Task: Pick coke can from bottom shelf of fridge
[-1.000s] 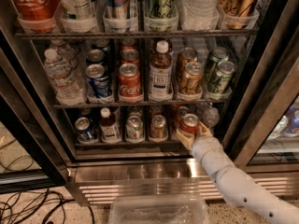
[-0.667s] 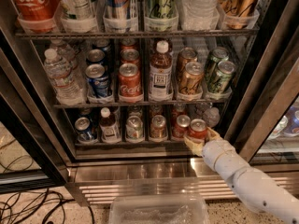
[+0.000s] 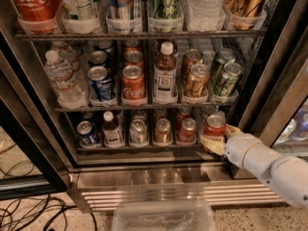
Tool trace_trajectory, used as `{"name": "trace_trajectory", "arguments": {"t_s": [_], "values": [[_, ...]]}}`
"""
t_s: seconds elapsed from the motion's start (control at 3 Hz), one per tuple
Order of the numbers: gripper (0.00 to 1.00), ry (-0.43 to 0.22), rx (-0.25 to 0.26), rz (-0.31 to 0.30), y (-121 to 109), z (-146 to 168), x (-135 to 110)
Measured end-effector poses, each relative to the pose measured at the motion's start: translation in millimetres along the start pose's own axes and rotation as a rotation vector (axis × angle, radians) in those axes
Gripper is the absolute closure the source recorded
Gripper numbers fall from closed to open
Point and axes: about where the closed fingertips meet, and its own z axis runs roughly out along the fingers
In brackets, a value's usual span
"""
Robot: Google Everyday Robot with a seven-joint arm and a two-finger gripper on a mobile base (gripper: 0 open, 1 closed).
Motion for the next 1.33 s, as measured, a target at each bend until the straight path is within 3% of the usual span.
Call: {"name": "trace_trajectory", "arguments": {"t_s": [0.33,0.67,1.0,1.33], "values": [[1.00,-0.007,-0.109,0.015,3.0,-2.4,-19.1],[1.00,0.013,-0.184,0.012,21.8,-4.8,-15.3],[1.00,0.013,-0.184,0.012,21.9,-4.8,-15.3],[1.00,0.019,-0.271,-0.019,48.3,-13.0,-13.8]]}}
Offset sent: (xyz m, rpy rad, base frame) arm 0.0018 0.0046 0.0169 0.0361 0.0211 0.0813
